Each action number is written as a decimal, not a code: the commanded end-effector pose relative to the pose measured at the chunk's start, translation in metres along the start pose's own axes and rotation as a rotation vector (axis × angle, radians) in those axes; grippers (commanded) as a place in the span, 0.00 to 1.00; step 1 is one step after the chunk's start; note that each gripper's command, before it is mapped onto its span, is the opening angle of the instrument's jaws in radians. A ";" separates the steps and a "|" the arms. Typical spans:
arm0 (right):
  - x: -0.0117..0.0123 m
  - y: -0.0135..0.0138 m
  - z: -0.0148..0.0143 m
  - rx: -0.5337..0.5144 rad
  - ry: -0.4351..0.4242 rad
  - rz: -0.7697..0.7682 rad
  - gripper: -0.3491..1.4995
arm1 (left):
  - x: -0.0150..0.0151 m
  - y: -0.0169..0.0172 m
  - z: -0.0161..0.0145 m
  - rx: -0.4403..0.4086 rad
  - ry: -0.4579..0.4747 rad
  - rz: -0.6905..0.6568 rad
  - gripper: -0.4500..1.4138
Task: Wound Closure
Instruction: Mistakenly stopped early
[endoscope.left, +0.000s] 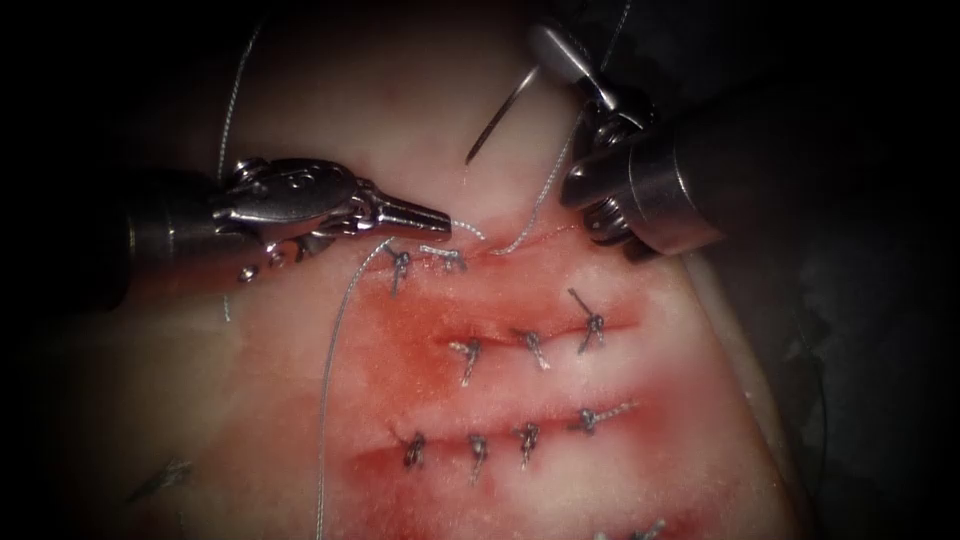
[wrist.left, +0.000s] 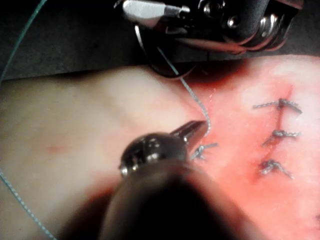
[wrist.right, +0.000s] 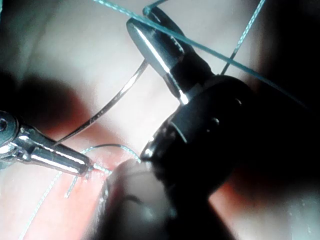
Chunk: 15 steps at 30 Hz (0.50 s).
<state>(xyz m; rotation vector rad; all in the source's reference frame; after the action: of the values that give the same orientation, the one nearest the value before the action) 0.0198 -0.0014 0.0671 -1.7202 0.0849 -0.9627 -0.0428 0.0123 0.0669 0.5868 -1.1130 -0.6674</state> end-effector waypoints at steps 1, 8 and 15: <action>0.0009 0.0000 0.0003 -0.002 -0.001 0.002 0.00 | -0.0004 0.0006 0.0007 0.000 -0.003 0.003 0.21; 0.0009 0.0000 0.0003 -0.002 -0.001 0.002 0.00 | -0.0004 0.0006 0.0007 0.000 -0.003 0.003 0.21; 0.0009 0.0000 0.0003 -0.002 -0.001 0.002 0.00 | -0.0004 0.0006 0.0007 0.000 -0.003 0.003 0.21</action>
<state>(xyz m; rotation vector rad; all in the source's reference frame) 0.0198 -0.0014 0.0671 -1.7203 0.0851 -0.9626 -0.0428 0.0123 0.0669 0.5868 -1.1130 -0.6674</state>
